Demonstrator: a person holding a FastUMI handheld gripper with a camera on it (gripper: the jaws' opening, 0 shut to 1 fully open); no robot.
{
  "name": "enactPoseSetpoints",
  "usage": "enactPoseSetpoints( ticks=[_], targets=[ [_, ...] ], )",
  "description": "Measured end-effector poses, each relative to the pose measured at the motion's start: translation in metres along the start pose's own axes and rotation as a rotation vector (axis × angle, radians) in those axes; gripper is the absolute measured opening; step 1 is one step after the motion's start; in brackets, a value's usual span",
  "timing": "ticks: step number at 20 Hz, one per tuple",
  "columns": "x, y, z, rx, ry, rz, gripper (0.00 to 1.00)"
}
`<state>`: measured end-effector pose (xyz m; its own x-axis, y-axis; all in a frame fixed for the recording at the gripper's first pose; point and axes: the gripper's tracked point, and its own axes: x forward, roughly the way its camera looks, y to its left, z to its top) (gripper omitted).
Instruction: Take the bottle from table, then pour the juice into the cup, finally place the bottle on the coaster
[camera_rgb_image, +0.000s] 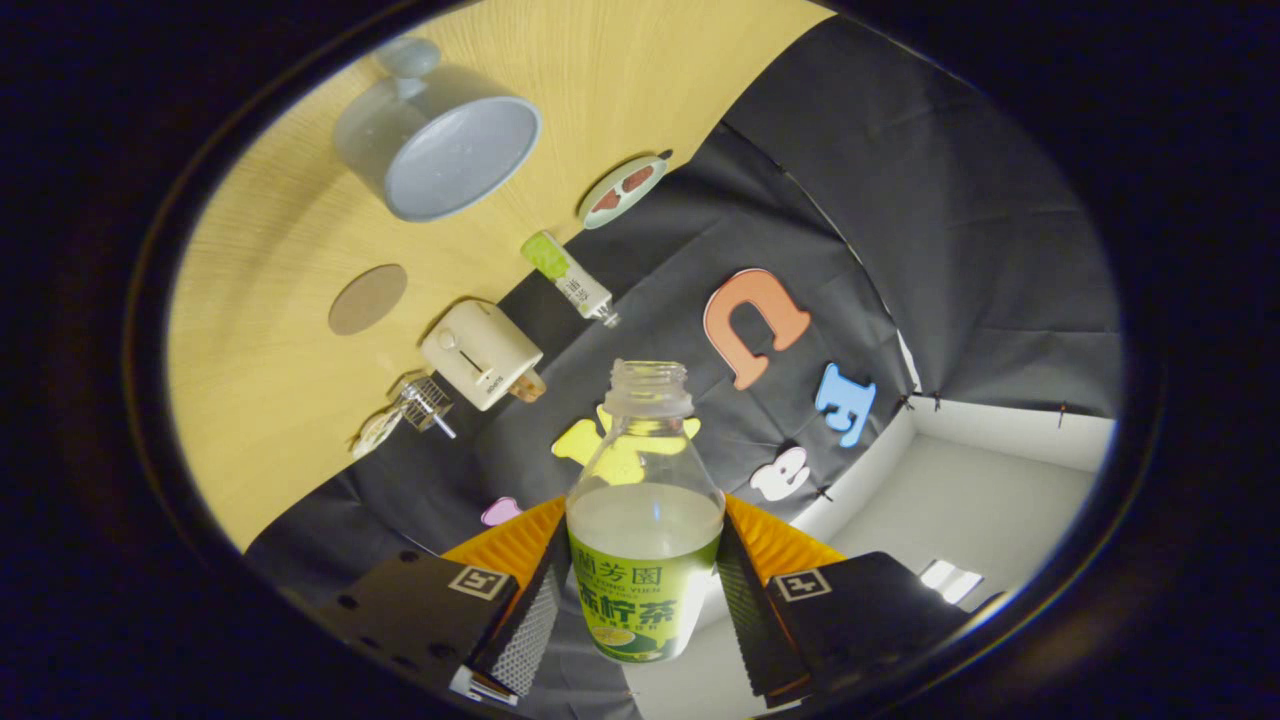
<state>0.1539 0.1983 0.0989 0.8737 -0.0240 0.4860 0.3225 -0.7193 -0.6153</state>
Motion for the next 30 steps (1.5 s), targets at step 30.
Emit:
enactPoseSetpoints(
  ticks=[30],
  targets=[
    [0.057,0.049,-0.012,2.003,0.136,0.395,0.81]
  ],
)
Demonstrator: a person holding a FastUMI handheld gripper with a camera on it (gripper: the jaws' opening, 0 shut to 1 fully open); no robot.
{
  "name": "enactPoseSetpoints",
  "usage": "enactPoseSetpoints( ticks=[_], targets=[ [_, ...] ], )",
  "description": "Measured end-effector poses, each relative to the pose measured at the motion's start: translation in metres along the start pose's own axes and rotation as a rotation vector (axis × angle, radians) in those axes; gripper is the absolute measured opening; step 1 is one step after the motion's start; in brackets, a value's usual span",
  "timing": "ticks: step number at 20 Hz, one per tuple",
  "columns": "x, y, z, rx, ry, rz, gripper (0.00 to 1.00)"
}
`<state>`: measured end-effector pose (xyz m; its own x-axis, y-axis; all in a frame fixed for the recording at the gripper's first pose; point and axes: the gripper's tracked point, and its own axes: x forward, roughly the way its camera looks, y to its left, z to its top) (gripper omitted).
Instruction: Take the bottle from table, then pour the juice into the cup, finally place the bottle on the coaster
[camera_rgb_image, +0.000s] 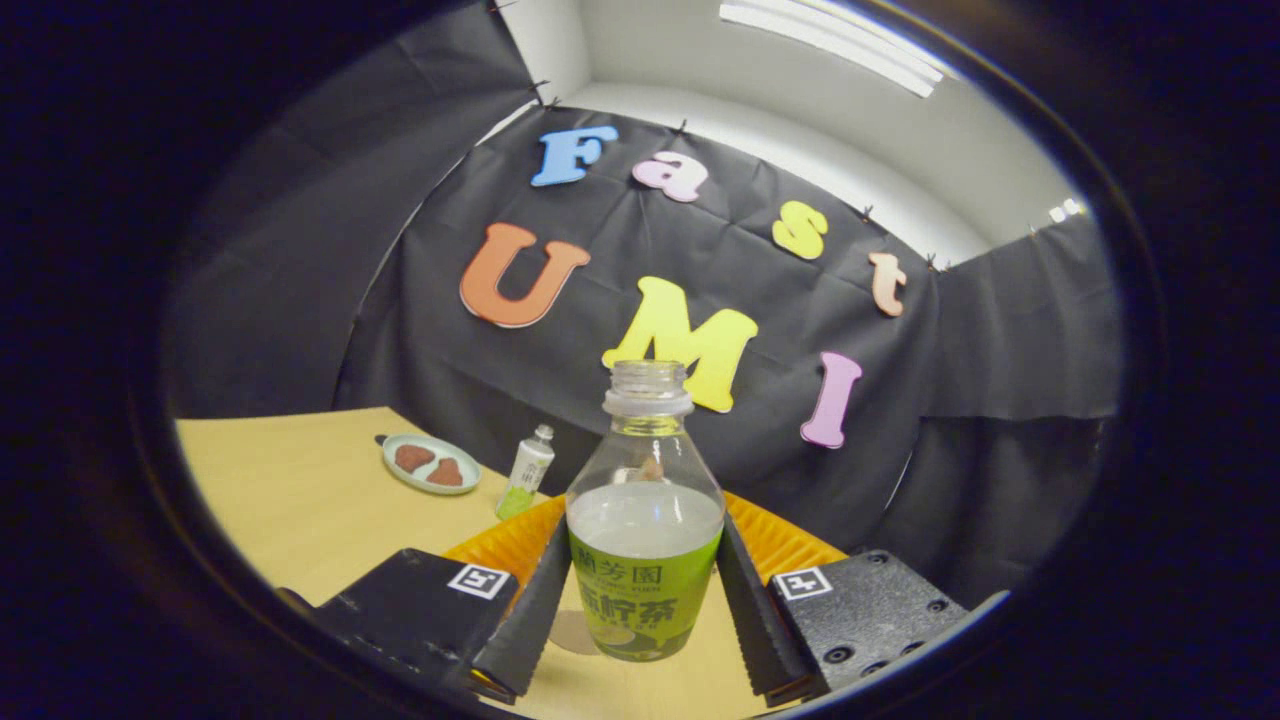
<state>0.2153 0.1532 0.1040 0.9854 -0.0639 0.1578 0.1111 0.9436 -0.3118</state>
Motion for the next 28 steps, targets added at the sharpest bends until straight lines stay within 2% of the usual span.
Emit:
enactPoseSetpoints(
  ticks=[3,5,10,14,20,28],
  targets=[
    [0.031,-0.010,-0.021,0.135,0.025,0.011,0.81],
    [0.053,-0.009,-0.032,0.160,0.031,0.031,0.81],
    [0.099,-0.010,-0.097,0.231,0.143,0.051,0.82],
    [0.109,0.003,-0.127,0.305,0.193,0.096,0.82],
    [0.121,0.019,-0.145,0.279,0.185,0.133,0.82],
    [0.118,0.019,-0.149,0.285,0.191,0.125,0.83]
  ],
)
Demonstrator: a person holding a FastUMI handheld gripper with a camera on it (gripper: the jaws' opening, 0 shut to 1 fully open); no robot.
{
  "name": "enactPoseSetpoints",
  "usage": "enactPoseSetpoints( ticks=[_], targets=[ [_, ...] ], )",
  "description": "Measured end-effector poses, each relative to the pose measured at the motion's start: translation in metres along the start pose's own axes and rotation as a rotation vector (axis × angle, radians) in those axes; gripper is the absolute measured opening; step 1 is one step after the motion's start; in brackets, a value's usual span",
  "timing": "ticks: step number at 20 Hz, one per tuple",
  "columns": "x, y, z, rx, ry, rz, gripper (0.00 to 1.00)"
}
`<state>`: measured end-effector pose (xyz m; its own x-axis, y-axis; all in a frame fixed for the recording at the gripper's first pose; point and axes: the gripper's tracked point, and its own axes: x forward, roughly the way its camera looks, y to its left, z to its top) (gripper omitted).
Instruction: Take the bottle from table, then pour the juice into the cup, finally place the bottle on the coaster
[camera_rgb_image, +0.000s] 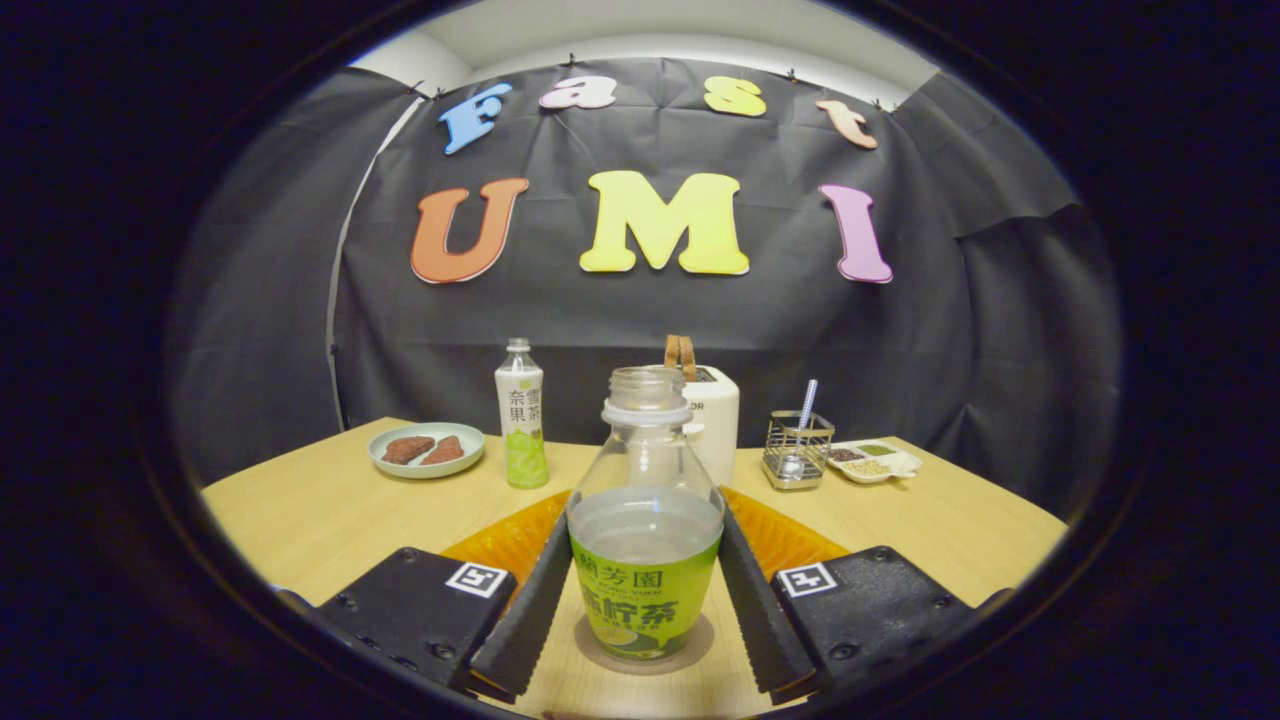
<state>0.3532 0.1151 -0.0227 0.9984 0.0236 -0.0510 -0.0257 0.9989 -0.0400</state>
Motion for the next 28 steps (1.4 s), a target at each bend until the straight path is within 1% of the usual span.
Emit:
enactPoseSetpoints(
  ticks=[1,3,7,9,12,13,15,16,19,24,26,28],
  targets=[
    [-0.001,0.000,0.000,-0.005,0.005,0.000,0.83],
    [-0.009,0.000,0.002,-0.019,0.003,0.000,0.91],
    [-0.029,0.002,0.016,-0.025,-0.033,0.014,1.00],
    [-0.045,0.003,0.024,-0.013,-0.047,0.021,1.00],
    [-0.078,0.001,0.033,0.008,-0.051,0.005,1.00],
    [-0.092,0.002,0.040,0.003,-0.064,0.004,1.00],
    [-0.120,-0.008,0.055,-0.025,-0.091,-0.042,1.00],
    [-0.137,-0.009,0.062,-0.022,-0.104,-0.049,1.00],
    [-0.182,-0.008,0.081,-0.011,-0.127,-0.038,1.00],
    [-0.259,-0.023,0.103,-0.008,-0.158,-0.043,1.00],
    [-0.289,-0.029,0.112,0.002,-0.184,-0.030,1.00],
    [-0.312,-0.048,0.116,-0.007,-0.212,-0.065,1.00]
  ],
)
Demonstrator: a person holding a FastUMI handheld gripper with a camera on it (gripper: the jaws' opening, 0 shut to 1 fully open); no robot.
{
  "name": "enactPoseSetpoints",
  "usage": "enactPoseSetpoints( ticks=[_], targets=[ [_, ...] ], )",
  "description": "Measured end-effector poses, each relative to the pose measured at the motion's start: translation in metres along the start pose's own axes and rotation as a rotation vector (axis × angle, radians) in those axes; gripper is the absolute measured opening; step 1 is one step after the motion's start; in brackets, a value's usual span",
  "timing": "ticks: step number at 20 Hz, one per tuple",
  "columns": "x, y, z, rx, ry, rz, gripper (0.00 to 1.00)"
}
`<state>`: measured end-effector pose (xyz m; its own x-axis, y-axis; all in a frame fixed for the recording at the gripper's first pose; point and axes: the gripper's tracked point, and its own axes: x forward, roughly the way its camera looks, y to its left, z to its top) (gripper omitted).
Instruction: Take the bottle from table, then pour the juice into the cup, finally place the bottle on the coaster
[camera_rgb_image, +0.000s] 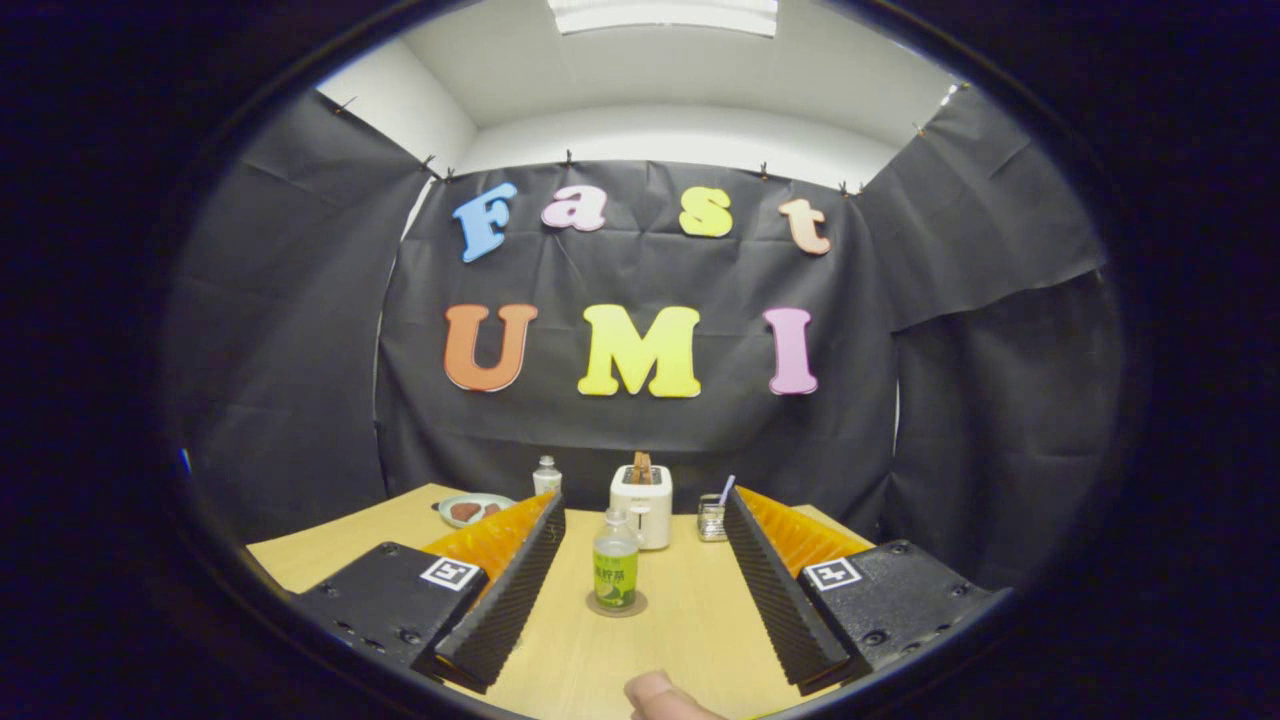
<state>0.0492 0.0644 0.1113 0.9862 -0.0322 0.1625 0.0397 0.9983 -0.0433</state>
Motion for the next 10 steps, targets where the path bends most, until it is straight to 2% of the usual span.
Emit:
enactPoseSetpoints(
  ticks=[3,6,10],
  targets=[
    [-0.031,-0.020,-0.001,-0.030,-0.013,-0.017,1.00],
    [-0.057,-0.036,-0.023,-0.025,0.018,-0.003,1.00],
    [-0.081,-0.066,-0.047,-0.040,0.032,-0.029,1.00]
  ],
)
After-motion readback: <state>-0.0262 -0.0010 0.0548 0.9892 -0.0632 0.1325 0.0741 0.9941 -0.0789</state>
